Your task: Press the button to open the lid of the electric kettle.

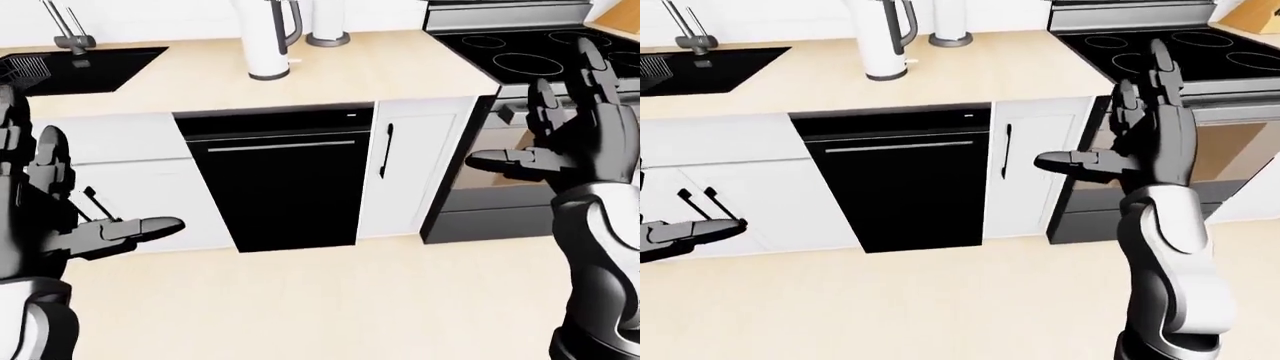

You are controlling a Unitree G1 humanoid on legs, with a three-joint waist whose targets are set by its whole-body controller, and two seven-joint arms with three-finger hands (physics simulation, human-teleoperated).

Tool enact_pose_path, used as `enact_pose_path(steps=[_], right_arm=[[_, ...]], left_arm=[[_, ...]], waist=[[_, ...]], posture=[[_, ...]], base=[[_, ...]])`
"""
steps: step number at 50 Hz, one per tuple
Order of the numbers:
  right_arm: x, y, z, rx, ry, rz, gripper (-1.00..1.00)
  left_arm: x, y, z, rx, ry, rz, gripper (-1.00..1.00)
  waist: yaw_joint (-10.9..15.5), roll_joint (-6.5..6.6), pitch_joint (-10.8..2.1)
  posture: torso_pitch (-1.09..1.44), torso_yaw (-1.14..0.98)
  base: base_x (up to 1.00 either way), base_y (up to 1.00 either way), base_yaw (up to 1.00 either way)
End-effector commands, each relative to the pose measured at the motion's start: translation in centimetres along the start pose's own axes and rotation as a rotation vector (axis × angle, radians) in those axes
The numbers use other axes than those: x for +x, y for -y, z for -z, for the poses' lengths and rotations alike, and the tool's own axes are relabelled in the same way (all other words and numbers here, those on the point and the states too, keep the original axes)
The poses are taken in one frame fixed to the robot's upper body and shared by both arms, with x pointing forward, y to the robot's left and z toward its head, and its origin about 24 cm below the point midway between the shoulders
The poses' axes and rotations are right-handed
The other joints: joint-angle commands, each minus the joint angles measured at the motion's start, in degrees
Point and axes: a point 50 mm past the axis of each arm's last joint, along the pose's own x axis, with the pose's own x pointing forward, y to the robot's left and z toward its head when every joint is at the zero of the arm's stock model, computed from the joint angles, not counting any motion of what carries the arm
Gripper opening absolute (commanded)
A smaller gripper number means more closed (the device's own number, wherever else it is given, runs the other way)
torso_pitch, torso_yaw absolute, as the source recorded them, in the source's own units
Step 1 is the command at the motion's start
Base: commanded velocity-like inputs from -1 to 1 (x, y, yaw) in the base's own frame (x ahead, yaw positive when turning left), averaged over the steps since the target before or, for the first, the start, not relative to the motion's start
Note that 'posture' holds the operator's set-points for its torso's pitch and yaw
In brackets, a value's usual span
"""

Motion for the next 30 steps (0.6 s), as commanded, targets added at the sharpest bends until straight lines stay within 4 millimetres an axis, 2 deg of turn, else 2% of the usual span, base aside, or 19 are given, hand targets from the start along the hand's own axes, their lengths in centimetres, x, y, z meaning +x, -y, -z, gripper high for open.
enact_pose_path(steps=[1,2,3,4,12,14,15,16,17,18,20,23,25,26,27,28,29,30], right_arm=[[0.00,-0.31,-1.15,-0.002,0.064,-0.017,1.00],[-0.02,-0.32,-1.13,-0.003,0.064,-0.018,1.00],[-0.04,-0.33,-1.12,-0.004,0.064,-0.019,1.00],[-0.04,-0.33,-1.12,-0.005,0.064,-0.019,1.00],[-0.10,-0.37,-1.09,-0.005,0.065,-0.023,1.00],[-0.09,-0.34,-1.08,-0.005,0.064,-0.023,1.00],[-0.09,-0.34,-1.07,-0.005,0.064,-0.023,1.00],[-0.09,-0.34,-1.07,-0.005,0.064,-0.023,1.00],[-0.09,-0.36,-1.06,-0.005,0.064,-0.024,1.00],[-0.09,-0.35,-1.03,-0.005,0.063,-0.024,1.00],[-0.09,-0.34,-1.03,-0.005,0.063,-0.024,1.00],[-0.10,-0.36,-1.02,-0.003,0.063,-0.025,1.00],[-0.07,-0.32,-0.96,-0.003,0.062,-0.023,1.00],[-0.07,-0.33,-0.96,-0.003,0.062,-0.023,1.00],[-0.06,-0.33,-0.96,-0.003,0.062,-0.023,1.00],[-0.06,-0.33,-0.96,-0.003,0.062,-0.023,1.00],[-0.07,-0.35,-0.95,-0.002,0.062,-0.023,1.00],[-0.08,-0.36,-0.95,-0.002,0.062,-0.023,1.00]], left_arm=[[-0.01,-0.22,-0.82,0.016,0.052,-0.016,1.00],[-0.03,-0.20,-0.83,0.015,0.052,-0.015,1.00],[-0.03,-0.19,-0.82,0.016,0.052,-0.015,1.00],[-0.03,-0.18,-0.81,0.016,0.052,-0.015,1.00],[-0.07,-0.03,-0.73,0.018,0.051,-0.009,1.00],[-0.06,-0.07,-0.79,0.018,0.052,-0.009,1.00],[-0.06,-0.09,-0.78,0.019,0.052,-0.009,1.00],[-0.07,-0.08,-0.77,0.019,0.052,-0.009,1.00],[-0.07,-0.06,-0.76,0.020,0.052,-0.008,1.00],[-0.08,-0.05,-0.78,0.020,0.053,-0.007,1.00],[-0.09,-0.06,-0.80,0.021,0.053,-0.007,1.00],[-0.08,-0.03,-0.80,0.022,0.053,-0.006,1.00],[-0.10,-0.03,-0.86,0.023,0.054,-0.005,1.00],[-0.10,-0.01,-0.87,0.023,0.054,-0.004,1.00],[-0.10,-0.01,-0.89,0.023,0.054,-0.004,1.00],[-0.10,0.00,-0.89,0.023,0.054,-0.004,1.00],[-0.10,0.01,-0.88,0.024,0.054,-0.004,1.00],[-0.11,0.00,-0.88,0.024,0.055,-0.004,1.00]], waist=[[0.13,1.97,-1.78],[0.36,1.09,-1.63],[0.40,0.74,-0.76],[0.46,0.46,-0.59],[0.38,-4.30,-0.33],[0.44,-6.50,-0.54],[0.43,-8.33,-1.20],[-0.24,-5.63,-0.31],[0.46,-6.78,-0.62],[0.36,-6.89,-0.95],[0.52,-6.16,-1.31],[0.30,-4.06,-0.13],[-0.09,-1.62,-0.20],[-0.23,0.32,-0.78],[0.00,3.04,-1.61],[0.48,0.47,-0.61],[0.24,1.09,-0.28],[0.66,0.65,-0.44]], posture=[[0.00,0.00],[0.00,0.00],[0.00,0.00],[0.00,0.00],[0.00,0.00],[0.00,0.00],[0.00,0.00],[0.00,0.00],[0.00,0.00],[0.00,0.00],[0.00,0.00],[0.00,0.00],[0.00,0.00],[0.00,0.00],[0.00,0.00],[0.00,0.00],[0.00,0.00],[0.00,0.00]], base=[[0.04,0.25,0.00],[0.03,0.25,0.00],[0.03,0.25,0.00],[0.05,0.25,0.00],[0.06,0.25,0.00],[0.11,0.24,0.00],[0.12,0.23,0.00],[0.10,0.24,0.00],[0.11,0.23,0.00],[0.12,0.22,0.00],[0.12,0.22,0.00],[0.15,0.21,0.00],[0.16,0.19,0.00],[0.17,0.20,0.00],[0.17,0.19,0.00],[0.17,0.19,0.00],[0.17,0.19,0.00],[0.17,0.20,0.00]])
